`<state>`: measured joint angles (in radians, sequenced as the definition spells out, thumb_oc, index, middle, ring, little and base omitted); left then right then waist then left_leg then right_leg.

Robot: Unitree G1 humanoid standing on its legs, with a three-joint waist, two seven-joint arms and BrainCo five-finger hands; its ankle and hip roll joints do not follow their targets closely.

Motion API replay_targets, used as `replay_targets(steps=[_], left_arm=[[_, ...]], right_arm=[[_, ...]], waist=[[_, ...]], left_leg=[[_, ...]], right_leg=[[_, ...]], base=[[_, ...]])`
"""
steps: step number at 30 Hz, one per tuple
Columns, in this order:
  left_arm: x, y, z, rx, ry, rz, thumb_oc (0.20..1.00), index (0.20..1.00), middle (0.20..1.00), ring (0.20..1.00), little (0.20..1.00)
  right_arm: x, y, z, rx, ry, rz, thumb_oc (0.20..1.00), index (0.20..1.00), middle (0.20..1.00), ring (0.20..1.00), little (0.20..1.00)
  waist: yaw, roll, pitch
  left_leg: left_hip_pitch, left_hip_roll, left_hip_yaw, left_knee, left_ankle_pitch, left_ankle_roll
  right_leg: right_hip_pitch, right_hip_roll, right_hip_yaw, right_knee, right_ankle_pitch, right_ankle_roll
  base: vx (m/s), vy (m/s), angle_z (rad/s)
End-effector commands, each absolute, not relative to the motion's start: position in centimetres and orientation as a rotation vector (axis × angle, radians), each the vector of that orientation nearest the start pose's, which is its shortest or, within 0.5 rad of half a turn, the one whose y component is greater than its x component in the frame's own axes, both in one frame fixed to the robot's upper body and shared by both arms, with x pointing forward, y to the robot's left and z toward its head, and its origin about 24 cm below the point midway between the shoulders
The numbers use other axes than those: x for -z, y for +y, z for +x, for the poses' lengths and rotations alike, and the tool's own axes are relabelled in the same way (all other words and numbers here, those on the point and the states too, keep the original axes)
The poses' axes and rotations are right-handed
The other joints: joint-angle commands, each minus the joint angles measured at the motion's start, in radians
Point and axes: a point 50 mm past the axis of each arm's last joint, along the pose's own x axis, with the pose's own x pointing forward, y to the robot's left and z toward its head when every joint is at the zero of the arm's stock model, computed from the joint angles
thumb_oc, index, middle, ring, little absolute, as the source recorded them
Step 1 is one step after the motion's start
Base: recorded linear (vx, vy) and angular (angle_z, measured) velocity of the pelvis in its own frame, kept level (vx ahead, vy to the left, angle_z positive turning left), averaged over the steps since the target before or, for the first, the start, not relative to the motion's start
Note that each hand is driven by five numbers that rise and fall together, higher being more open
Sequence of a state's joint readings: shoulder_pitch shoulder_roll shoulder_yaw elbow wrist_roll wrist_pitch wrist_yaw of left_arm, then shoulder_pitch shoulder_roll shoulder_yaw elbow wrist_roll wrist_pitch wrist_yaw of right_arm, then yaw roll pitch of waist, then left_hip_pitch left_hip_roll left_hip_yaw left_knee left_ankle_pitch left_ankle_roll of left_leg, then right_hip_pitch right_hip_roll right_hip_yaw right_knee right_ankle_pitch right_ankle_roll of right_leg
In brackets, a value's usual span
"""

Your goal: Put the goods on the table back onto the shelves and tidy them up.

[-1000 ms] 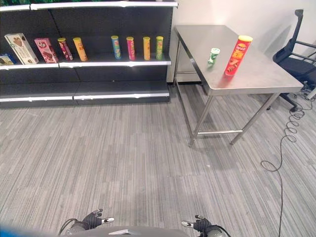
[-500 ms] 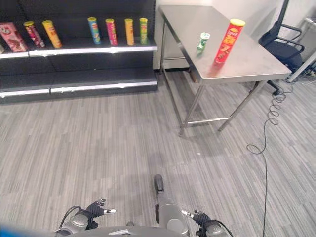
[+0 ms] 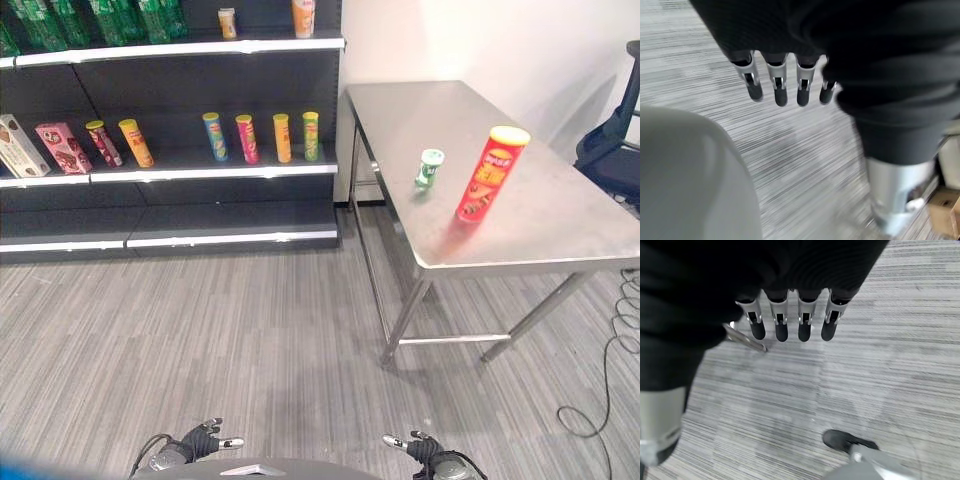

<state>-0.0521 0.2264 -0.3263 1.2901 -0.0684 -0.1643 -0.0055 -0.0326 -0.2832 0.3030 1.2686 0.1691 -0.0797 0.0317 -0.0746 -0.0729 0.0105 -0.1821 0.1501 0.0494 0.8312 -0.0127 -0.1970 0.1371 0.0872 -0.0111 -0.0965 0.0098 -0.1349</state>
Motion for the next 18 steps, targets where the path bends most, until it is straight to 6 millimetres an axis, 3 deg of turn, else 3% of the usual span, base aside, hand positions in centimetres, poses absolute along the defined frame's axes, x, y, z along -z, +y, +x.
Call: replay_targets(steps=[1, 3, 5, 7, 9, 14, 15, 18], left_arm=[[15.6, 20.9, 12.4, 0.118, 1.043, 0.344, 1.0, 1.0, 1.0, 1.0, 1.0], [15.5, 21.0, 12.5, 0.101, 1.038, 0.337, 1.0, 1.0, 1.0, 1.0, 1.0], [15.5, 21.0, 12.6, 0.084, 1.033, 0.329, 1.0, 1.0, 1.0, 1.0, 1.0], [15.5, 21.0, 12.7, 0.062, 1.029, 0.313, 1.0, 1.0, 1.0, 1.0, 1.0], [15.6, 21.1, 12.2, 0.041, 1.041, 0.287, 1.0, 1.0, 1.0, 1.0, 1.0], [15.8, 20.9, 11.6, 0.044, 1.054, 0.28, 1.0, 1.0, 1.0, 1.0, 1.0], [15.9, 20.7, 11.3, 0.062, 1.066, 0.291, 1.0, 1.0, 1.0, 1.0, 1.0], [15.9, 20.9, 11.3, 0.068, 1.067, 0.302, 1.0, 1.0, 1.0, 1.0, 1.0]], right_arm=[[15.6, -24.7, 9.5, 0.033, 1.161, -0.26, 1.0, 1.0, 1.0, 1.0, 1.0], [15.6, -24.5, 9.5, 0.021, 1.163, -0.271, 1.0, 1.0, 1.0, 1.0, 1.0], [15.7, -24.4, 9.3, 0.014, 1.167, -0.286, 1.0, 1.0, 1.0, 1.0, 1.0], [15.8, -24.4, 9.0, 0.015, 1.177, -0.292, 1.0, 1.0, 1.0, 1.0, 1.0], [15.9, -24.2, 8.6, 0.018, 1.188, -0.289, 1.0, 1.0, 1.0, 1.0, 1.0], [16.1, -24.0, 8.2, -0.015, 1.21, -0.308, 1.0, 1.0, 1.0, 1.0, 1.0], [16.1, -23.9, 8.1, -0.021, 1.214, -0.308, 1.0, 1.0, 1.0, 1.0, 1.0], [16.3, -23.6, 8.0, -0.039, 1.223, -0.3, 1.0, 1.0, 1.0, 1.0, 1.0]], waist=[[0.018, -0.009, 0.092], [0.043, 0.001, 0.104], [0.061, 0.022, 0.113], [0.064, 0.029, 0.124], [0.071, 0.03, 0.127], [0.087, 0.041, 0.119], [0.089, 0.046, 0.102], [0.088, 0.031, 0.077]], left_leg=[[0.123, -0.016, 0.037, -0.455, 0.021, 0.111], [0.071, -0.053, -0.03, -0.664, 0.046, 0.114], [0.031, -0.064, -0.102, -0.823, 0.133, 0.099], [-0.021, -0.067, -0.08, -0.9, 0.167, 0.082], [-0.032, -0.069, -0.069, -0.912, 0.181, 0.079], [-0.027, -0.075, -0.145, -0.905, 0.195, 0.077], [-0.01, -0.076, -0.167, -0.903, 0.204, 0.081], [0.007, -0.082, -0.14, -0.872, 0.181, 0.099]], right_leg=[[-0.045, -0.09, -0.01, 0.025, -0.071, 0.174], [-0.014, -0.079, 0.017, 0.016, -0.094, 0.183], [0.017, -0.062, 0.039, 0.017, -0.117, 0.181], [0.038, -0.055, 0.053, 0.022, -0.138, 0.174], [0.057, -0.047, 0.077, 0.024, -0.15, 0.17], [0.086, -0.039, 0.146, 0.042, -0.174, 0.169], [0.1, -0.046, 0.17, 0.045, -0.188, 0.177], [0.119, -0.085, 0.194, 0.056, -0.2, 0.201]], base=[[0.16, 0.021, 0.07], [0.23, 0.034, 0.03], [0.24, 0.025, -0.41], [0.23, 0.022, -0.39], [0.26, 0.041, -0.27], [0.23, 0.083, -0.56], [0.38, 0.196, -0.6], [0.34, 0.195, -0.61]])
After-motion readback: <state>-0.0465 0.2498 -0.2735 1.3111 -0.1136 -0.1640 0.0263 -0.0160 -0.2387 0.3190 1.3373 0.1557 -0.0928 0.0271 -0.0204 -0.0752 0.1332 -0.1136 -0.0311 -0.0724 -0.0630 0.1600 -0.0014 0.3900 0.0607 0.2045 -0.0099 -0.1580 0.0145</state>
